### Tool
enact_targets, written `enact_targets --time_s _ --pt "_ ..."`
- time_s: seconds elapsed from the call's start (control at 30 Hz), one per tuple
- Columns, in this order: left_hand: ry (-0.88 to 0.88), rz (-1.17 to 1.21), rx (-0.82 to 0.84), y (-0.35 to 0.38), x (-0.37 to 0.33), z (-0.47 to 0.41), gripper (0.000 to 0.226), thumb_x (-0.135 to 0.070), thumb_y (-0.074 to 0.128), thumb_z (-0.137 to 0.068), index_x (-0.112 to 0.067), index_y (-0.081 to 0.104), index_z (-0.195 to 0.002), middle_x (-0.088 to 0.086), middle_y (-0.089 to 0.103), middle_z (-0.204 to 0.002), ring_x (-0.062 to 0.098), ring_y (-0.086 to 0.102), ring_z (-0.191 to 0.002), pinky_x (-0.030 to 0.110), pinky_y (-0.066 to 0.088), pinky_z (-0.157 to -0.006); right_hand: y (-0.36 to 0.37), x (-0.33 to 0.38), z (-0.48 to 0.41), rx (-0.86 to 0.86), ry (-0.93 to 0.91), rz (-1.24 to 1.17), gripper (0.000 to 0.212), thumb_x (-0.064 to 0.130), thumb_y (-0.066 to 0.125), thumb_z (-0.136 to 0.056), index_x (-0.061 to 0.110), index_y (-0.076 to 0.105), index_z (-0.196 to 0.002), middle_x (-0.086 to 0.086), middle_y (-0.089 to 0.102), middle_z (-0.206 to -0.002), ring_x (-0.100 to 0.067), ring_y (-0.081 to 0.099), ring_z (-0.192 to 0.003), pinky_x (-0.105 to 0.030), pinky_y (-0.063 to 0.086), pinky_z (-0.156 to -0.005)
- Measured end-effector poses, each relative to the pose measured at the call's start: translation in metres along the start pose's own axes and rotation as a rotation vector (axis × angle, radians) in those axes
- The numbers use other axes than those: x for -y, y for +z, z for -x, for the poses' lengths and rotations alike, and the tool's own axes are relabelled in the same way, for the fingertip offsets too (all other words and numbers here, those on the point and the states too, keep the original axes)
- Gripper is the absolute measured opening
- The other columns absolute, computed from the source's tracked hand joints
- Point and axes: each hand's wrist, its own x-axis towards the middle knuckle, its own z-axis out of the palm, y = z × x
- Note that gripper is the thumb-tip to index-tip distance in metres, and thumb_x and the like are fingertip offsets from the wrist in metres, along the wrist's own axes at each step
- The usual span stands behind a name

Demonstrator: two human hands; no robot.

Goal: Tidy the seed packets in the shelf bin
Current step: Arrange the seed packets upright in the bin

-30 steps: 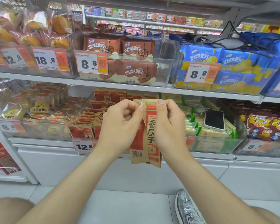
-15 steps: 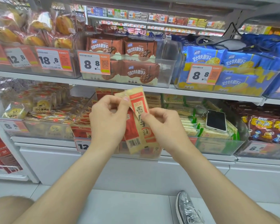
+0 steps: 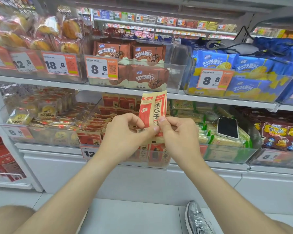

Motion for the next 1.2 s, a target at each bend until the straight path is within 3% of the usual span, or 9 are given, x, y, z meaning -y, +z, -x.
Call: enact_targets --time_s 0.13,0.27,0.37,0.63,0.77,0.83,0.9,1.03,1.2 --pt "0.017 0.026 0.044 -0.003 -0.005 0.001 0.04 -0.052 0.09 -0.08 -0.018 0.072 -0.087 -0.016 0.081 -0.088 0.005 0.078 -0.075 0.039 0.067 -0.074 -0.001 0.006 0.001 -0.036 0.037 -0.114 0.032 0.037 0.063 -0.107 0.016 0.081 -0.09 0.009 0.08 -0.076 -0.007 0.074 -0.072 -0.036 0.06 -0.067" --pt "0.048 -0.007 0.031 -0.003 -0.005 0.0 0.031 -0.048 0.089 -0.083 -0.021 0.075 -0.081 -0.017 0.08 -0.087 0.006 0.076 -0.073 0.036 0.065 -0.072 0.003 0.005 0.003 0.061 0.082 -0.157 0.03 0.053 0.061 -0.103 0.023 0.062 -0.101 0.003 0.08 -0.08 -0.023 0.076 -0.076 -0.055 0.061 -0.074" --pt "0.07 -0.023 0.016 -0.001 -0.004 -0.001 0.019 -0.036 0.085 -0.083 -0.021 0.075 -0.076 -0.018 0.079 -0.08 -0.002 0.071 -0.067 0.025 0.057 -0.067 0.007 0.002 0.004 0.118 0.015 -0.055 0.033 0.068 0.049 -0.097 0.036 0.052 -0.103 0.008 0.079 -0.09 -0.022 0.075 -0.086 -0.055 0.061 -0.078" --pt "0.134 -0.041 0.171 -0.01 -0.002 -0.005 0.015 -0.026 0.077 -0.098 -0.023 0.083 -0.084 -0.015 0.081 -0.084 0.004 0.078 -0.085 0.031 0.066 -0.079 -0.004 0.004 0.0 0.143 0.03 -0.018 0.021 0.041 0.047 -0.112 0.022 0.055 -0.111 0.011 0.071 -0.1 -0.012 0.07 -0.093 -0.05 0.061 -0.079" --pt "0.163 -0.045 0.19 -0.013 0.0 -0.005 0.013 -0.027 0.076 -0.1 -0.025 0.084 -0.089 -0.016 0.082 -0.088 0.002 0.078 -0.085 0.027 0.065 -0.076 -0.005 0.007 0.001 0.206 0.162 -0.169 0.02 0.038 0.045 -0.114 0.021 0.054 -0.11 -0.004 0.073 -0.108 -0.024 0.077 -0.088 -0.037 0.061 -0.055" --pt "0.162 -0.029 0.158 -0.012 0.0 -0.006 0.013 -0.027 0.074 -0.101 -0.023 0.082 -0.092 -0.014 0.081 -0.092 -0.005 0.074 -0.075 0.017 0.059 -0.062 -0.008 0.01 0.001 0.23 0.178 -0.264 0.024 0.036 0.04 -0.116 0.019 0.057 -0.113 -0.01 0.075 -0.107 -0.025 0.079 -0.08 -0.03 0.056 -0.049" --pt "0.092 0.049 0.142 -0.011 0.001 -0.006 0.013 -0.028 0.07 -0.104 -0.02 0.077 -0.097 -0.008 0.081 -0.097 -0.006 0.07 -0.068 0.01 0.052 -0.053 -0.009 0.012 0.002 0.258 0.116 -0.312 0.027 0.033 0.039 -0.116 0.02 0.064 -0.121 -0.008 0.078 -0.103 -0.026 0.079 -0.08 -0.032 0.057 -0.053" --pt "-0.032 0.303 0.199 -0.007 0.008 -0.007 0.039 -0.059 0.07 -0.098 -0.02 0.072 -0.106 0.003 0.08 -0.108 0.02 0.077 -0.107 0.047 0.062 -0.099 -0.01 0.009 0.001 0.29 0.015 -0.3 0.026 0.024 0.059 -0.11 0.027 0.071 -0.133 -0.001 0.081 -0.104 -0.024 0.079 -0.095 -0.051 0.067 -0.074" --pt "-0.01 0.25 0.166 -0.008 0.006 -0.002 0.05 -0.056 0.076 -0.09 -0.011 0.066 -0.11 -0.005 0.082 -0.098 0.01 0.079 -0.093 0.026 0.06 -0.078 -0.012 0.007 0.002 0.364 0.049 -0.335 0.03 0.013 0.065 -0.106 0.027 0.075 -0.131 -0.002 0.083 -0.107 -0.021 0.079 -0.102 -0.048 0.066 -0.086"
